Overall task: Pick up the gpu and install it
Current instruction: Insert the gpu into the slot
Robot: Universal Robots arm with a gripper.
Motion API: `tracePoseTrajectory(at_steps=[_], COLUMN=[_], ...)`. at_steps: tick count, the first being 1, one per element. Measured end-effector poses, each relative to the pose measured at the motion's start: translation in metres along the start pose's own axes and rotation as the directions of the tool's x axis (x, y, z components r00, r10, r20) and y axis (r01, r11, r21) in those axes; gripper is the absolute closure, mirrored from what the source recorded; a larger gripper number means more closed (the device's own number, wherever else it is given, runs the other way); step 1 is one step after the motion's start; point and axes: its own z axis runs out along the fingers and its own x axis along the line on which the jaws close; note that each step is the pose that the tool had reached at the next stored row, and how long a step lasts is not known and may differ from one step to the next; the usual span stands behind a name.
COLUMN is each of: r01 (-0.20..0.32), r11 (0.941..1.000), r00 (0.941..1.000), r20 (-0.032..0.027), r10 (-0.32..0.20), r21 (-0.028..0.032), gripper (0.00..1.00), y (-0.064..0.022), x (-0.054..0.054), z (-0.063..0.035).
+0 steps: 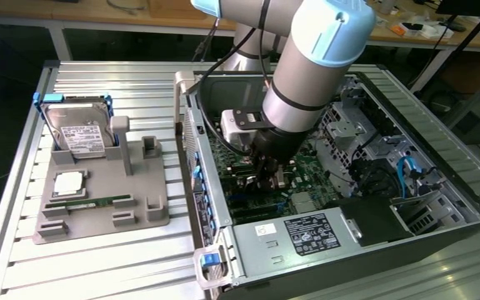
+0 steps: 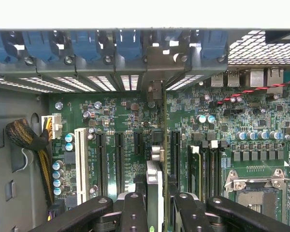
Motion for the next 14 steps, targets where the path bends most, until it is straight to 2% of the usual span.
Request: tracePoseTrajectory(at_steps=[14], r01=[0.000], r11=[1.0000], r00=[1.0000], r20=[0.0003], r10=[0.000], r21=[0.0002], gripper=[0.73], y=[-0.0001], x=[0.0000], z=[0.0001])
